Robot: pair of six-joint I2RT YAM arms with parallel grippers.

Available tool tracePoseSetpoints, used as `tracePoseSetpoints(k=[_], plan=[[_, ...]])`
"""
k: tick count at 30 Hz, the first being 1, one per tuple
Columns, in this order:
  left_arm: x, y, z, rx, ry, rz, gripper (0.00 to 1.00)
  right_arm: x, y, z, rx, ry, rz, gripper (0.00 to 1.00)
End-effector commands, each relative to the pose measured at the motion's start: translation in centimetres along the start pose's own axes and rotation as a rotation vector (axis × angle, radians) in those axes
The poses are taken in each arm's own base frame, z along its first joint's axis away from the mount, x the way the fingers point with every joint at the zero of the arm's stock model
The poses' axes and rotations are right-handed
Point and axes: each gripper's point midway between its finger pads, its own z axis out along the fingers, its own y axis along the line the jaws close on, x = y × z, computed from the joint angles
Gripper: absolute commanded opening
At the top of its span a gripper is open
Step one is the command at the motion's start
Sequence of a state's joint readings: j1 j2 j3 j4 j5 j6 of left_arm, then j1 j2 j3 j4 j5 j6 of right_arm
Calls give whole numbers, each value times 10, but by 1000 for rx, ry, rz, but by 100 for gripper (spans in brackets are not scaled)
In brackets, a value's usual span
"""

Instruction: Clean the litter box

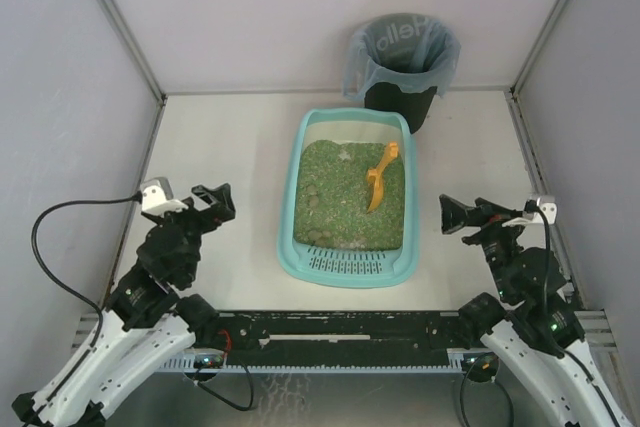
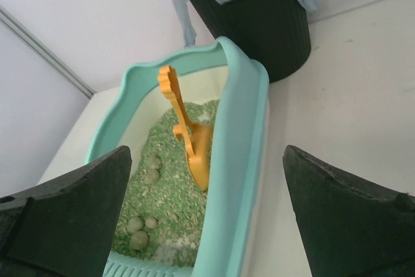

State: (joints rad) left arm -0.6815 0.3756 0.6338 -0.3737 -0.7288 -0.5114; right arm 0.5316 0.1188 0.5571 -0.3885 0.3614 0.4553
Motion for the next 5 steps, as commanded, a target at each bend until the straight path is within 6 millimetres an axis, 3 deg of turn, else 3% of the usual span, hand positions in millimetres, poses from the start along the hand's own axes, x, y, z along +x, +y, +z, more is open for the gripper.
tracePoseSetpoints(k=[1,5], plan=[[18,9,-2,-23,50,18,100,10,-11,-2,45,29,-6,100],[22,12,-2,-38,59,23,100,6,-8,-3,23,12,-30,100]])
